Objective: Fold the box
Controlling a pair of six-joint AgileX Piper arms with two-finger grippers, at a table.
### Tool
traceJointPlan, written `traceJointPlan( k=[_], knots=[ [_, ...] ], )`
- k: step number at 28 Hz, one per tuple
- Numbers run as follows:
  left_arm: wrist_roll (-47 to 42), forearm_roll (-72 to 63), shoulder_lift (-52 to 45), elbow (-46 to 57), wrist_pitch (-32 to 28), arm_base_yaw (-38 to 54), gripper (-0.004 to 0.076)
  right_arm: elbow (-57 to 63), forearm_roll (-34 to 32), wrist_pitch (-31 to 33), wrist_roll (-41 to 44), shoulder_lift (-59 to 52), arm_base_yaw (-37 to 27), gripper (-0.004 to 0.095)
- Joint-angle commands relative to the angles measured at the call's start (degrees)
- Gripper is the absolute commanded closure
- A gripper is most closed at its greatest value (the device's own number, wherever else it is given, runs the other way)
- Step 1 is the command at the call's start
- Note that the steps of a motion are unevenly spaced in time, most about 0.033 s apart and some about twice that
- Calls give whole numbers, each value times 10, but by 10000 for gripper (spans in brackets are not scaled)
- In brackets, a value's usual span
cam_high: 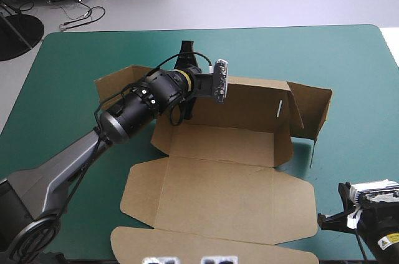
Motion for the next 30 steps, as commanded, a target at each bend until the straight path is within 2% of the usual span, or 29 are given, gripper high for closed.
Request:
traceJointPlan(
  k=[1,5,13,18,24,28,30],
  knots=[
    [-125,89,-28,-21,-32,-28,734,-42,6,-52,17,30,1,843],
    [-201,158,-29,5,-31,-54,734,-90,6,-57,32,77,1,844],
    [-465,452,-29,149,6,-122,734,-222,11,-84,64,204,1,844],
    [-607,562,-30,206,58,-164,734,-299,60,-83,63,290,1,844],
    [-637,564,-30,230,68,-181,734,-380,95,-63,48,401,1,850],
    [-637,557,-30,230,75,-181,734,-444,118,-30,22,493,1,928],
    [-637,555,-30,230,75,-181,734,-475,127,-19,13,551,1,928]
  ],
)
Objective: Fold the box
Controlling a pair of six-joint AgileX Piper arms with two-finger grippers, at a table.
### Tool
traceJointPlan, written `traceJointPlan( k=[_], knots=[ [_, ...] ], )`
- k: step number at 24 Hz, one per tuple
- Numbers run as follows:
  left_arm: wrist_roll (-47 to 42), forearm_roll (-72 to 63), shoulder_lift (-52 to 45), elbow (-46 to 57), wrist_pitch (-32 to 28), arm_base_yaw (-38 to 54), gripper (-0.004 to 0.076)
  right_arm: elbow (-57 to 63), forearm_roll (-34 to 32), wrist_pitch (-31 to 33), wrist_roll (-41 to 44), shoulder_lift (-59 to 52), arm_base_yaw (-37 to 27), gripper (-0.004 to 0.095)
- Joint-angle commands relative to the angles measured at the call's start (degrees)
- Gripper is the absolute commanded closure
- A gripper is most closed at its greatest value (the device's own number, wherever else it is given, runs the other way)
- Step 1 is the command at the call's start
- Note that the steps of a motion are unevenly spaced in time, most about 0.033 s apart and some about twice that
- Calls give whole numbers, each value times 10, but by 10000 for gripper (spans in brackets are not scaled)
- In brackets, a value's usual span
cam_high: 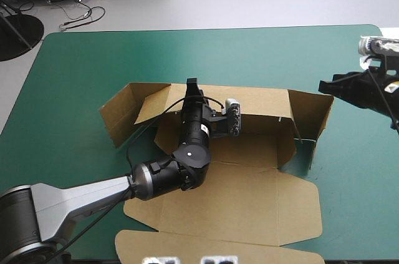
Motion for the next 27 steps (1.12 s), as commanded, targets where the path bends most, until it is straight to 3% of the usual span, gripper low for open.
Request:
traceJointPlan(
  k=[1,9,12,17,23,27],
  knots=[
    [-9,11,-26,-11,5,-7,734,-49,29,-14,-15,48,1,927],
    [-9,11,-26,-11,5,-7,734,-88,38,5,-27,196,1,927],
    [-2,9,-26,-11,5,-7,734,-88,39,39,-39,215,1,927],
    [-5,6,-26,-11,5,-7,734,-69,41,99,-70,193,1,927],
    [-5,6,-26,-11,3,-7,734,24,60,78,-106,125,1,927],
    [-5,0,-26,-11,3,-7,734,103,142,36,-180,77,1,928]
  ],
)
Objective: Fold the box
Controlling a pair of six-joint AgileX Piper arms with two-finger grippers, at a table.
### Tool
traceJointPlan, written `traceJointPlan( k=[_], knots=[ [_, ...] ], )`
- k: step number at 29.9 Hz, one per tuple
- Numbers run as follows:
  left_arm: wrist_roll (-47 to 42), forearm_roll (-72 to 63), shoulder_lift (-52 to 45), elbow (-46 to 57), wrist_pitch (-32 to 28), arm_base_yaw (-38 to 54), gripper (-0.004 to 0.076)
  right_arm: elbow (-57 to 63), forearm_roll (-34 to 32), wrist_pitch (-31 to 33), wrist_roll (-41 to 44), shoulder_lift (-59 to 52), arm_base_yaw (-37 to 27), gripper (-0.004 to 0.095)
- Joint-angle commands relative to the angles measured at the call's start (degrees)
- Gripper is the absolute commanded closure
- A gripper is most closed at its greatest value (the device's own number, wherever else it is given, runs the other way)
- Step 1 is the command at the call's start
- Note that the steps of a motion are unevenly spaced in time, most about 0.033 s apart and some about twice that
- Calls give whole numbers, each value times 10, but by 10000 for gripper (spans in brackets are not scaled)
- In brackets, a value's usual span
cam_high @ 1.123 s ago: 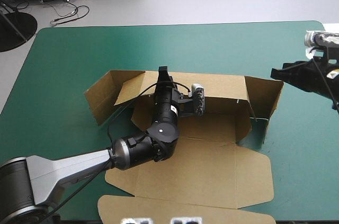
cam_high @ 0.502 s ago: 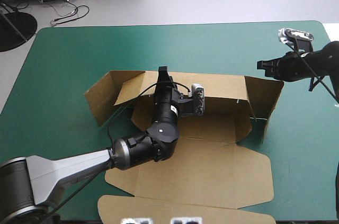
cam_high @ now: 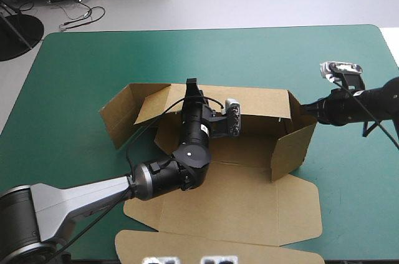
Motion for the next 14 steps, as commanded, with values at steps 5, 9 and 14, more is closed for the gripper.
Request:
traceJointPlan(
  k=[5,9,14],
  knots=[
    [-5,-16,-25,-11,3,-7,734,128,182,-112,-147,-92,1,927],
    [-5,-16,-25,-11,3,-7,734,186,208,-148,-198,-120,1,927],
    [-5,-16,-25,-11,0,-7,734,247,299,-147,-355,-153,1,927]
  ],
)
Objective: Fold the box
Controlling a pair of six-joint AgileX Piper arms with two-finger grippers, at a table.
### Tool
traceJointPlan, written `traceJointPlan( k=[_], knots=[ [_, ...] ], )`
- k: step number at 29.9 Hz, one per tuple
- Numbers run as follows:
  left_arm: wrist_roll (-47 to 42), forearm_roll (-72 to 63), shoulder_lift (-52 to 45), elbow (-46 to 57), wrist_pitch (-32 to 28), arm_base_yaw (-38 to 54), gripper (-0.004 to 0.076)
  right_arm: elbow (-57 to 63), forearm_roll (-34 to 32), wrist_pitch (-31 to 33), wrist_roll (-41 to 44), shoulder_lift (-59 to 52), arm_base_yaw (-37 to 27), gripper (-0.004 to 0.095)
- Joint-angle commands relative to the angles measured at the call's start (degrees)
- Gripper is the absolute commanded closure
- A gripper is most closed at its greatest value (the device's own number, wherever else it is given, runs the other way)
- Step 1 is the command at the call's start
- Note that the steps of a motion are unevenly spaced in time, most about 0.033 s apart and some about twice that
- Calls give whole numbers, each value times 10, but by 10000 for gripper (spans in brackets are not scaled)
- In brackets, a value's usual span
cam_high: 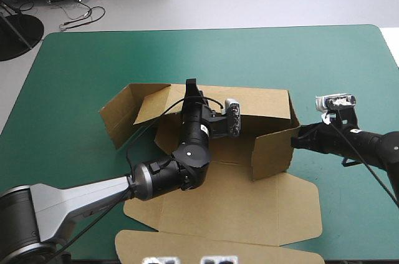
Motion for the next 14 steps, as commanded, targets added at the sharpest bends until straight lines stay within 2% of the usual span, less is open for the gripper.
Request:
traceJointPlan(
  k=[1,4,7,11,14],
  knots=[
    [-5,-5,-25,-11,0,-7,734,20,98,1,-128,-32,1,926],
    [-5,-5,-25,-11,-1,-7,734,28,107,2,-154,-38,1,923],
    [-5,-5,-25,-11,-2,-7,734,28,83,21,-154,-38,1,858],
    [-5,-5,-25,-11,-2,-7,733,25,60,69,-188,-38,1,622],
    [-5,-5,-25,-11,-3,-7,734,25,60,88,-229,-40,1,522]
  ],
)
